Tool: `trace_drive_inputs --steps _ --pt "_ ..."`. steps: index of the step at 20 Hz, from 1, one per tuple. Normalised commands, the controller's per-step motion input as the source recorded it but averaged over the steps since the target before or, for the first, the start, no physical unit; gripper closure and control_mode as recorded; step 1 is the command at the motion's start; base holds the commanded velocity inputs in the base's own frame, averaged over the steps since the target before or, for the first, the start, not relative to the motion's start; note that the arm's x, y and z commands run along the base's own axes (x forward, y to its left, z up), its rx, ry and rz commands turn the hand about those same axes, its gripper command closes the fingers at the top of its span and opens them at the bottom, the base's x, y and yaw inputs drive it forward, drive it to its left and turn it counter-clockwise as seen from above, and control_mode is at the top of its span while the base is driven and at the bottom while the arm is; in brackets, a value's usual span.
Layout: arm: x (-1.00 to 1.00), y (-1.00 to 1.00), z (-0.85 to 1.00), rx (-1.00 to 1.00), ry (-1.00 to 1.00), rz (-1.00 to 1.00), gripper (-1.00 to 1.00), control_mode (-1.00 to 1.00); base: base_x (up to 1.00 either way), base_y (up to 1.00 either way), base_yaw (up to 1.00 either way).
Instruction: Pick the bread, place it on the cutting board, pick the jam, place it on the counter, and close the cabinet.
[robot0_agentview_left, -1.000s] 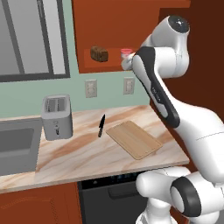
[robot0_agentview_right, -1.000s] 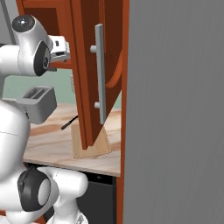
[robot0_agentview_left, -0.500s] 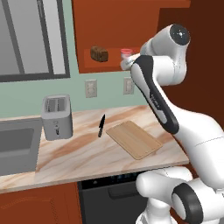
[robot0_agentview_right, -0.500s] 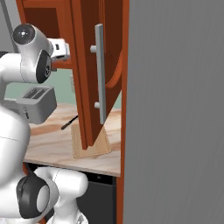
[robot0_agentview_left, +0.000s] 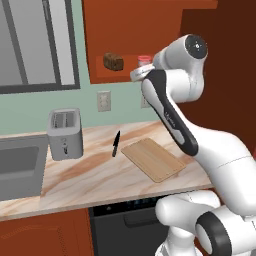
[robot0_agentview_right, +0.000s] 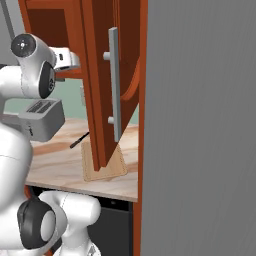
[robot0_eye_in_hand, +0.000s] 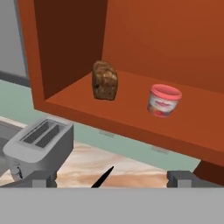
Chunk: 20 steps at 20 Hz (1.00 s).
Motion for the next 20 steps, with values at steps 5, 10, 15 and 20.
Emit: trace_drive_inputs --steps 5,10,15,20 --pt "0.1 0.25 0.05 0.03 0.01 0.0 -1.0 -1.0 0.0 0.0 0.0" --pt "0.17 0.21 0.0 0.0 0.01 0.0 -1.0 -1.0 0.0 0.0 0.0" --pt "0.17 0.16 0.01 0.0 0.05 0.0 -1.0 -1.0 0.0 0.0 0.0" --pt "0.25 0.04 0.0 0.0 0.05 0.0 -1.0 -1.0 0.0 0.0 0.0"
